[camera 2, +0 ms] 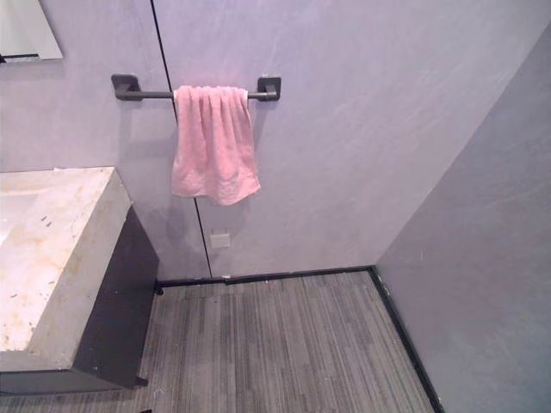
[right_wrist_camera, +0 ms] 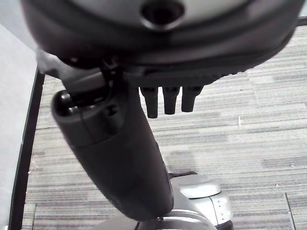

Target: Organize the bathroom.

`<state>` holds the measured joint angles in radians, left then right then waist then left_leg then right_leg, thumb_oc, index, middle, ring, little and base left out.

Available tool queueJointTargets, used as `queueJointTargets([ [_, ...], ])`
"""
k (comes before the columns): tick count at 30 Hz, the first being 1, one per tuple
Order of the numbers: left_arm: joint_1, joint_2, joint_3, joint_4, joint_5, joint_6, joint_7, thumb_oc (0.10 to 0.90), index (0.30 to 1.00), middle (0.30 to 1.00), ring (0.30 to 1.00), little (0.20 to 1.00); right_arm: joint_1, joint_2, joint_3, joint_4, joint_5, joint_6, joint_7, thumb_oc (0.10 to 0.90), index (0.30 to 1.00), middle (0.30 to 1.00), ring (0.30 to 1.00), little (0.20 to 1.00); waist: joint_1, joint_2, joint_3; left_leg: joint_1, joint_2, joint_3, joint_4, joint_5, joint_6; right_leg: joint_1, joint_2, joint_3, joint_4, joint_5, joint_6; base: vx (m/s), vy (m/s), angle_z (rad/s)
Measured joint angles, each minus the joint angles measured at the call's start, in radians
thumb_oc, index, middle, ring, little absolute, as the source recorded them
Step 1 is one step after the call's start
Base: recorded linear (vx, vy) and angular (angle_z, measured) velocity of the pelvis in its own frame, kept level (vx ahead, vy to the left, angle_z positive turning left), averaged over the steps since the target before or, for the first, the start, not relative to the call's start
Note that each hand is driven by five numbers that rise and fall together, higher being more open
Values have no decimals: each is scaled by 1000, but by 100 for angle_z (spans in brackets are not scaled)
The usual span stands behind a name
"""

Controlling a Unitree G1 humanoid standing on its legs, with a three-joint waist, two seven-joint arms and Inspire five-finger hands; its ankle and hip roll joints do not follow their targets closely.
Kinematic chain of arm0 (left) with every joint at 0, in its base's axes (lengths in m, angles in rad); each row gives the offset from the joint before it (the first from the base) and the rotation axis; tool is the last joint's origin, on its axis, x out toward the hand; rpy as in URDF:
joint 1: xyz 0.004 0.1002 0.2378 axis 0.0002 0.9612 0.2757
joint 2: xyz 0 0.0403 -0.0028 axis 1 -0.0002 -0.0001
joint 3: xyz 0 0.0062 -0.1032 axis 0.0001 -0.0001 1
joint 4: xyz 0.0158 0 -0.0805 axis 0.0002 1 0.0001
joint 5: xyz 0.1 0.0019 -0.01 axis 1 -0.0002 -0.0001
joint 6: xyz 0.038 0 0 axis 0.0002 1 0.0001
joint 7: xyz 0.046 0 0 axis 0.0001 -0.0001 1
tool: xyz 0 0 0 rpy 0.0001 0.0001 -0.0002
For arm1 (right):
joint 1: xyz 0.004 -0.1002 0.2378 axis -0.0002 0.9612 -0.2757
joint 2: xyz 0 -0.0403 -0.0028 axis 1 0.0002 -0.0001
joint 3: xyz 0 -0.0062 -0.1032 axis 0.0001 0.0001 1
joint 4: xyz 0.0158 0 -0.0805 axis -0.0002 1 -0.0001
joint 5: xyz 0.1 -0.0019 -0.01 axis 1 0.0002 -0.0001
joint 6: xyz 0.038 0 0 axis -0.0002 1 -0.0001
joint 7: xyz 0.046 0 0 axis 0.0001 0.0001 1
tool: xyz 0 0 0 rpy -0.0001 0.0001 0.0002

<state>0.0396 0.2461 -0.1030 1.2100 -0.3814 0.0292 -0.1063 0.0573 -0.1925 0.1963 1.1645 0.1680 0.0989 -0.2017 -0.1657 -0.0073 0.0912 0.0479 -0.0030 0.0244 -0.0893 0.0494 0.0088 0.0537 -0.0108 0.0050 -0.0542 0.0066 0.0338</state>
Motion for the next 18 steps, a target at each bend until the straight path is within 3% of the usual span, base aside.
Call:
queueJointTargets([
  [6, 1, 0, 0, 0, 0, 5, -3, 800, 900, 900, 900, 900, 1, 0, 0, 0, 0, 0, 0, 800, 900, 900, 900, 900, 0, 0, 0, 0, 0, 0, 0, 0, 0, 0, 0, 0, 0, 0, 0, 0, 0, 0],
  [14, 1, -1, 0, 10, 1, 73, 25, 800, 900, 900, 900, 900, 4, 0, 0, 0, 0, 1, 6, 800, 900, 900, 900, 900, 0, -2, -6, 0, 0, 1, 0, 0, 0, -1, 0, 0, 0, 0, 0, 0, 0, 0],
  [18, -9, -3, 18, 28, 34, 156, 59, 800, 900, 900, 900, 900, 5, 0, -1, 1, 1, 8, 24, 800, 900, 900, 900, 900, -1, -3, -13, 0, 1, 2, 0, -1, 0, -2, 1, 1, 1, -1, 1, 34, 11, -1],
])
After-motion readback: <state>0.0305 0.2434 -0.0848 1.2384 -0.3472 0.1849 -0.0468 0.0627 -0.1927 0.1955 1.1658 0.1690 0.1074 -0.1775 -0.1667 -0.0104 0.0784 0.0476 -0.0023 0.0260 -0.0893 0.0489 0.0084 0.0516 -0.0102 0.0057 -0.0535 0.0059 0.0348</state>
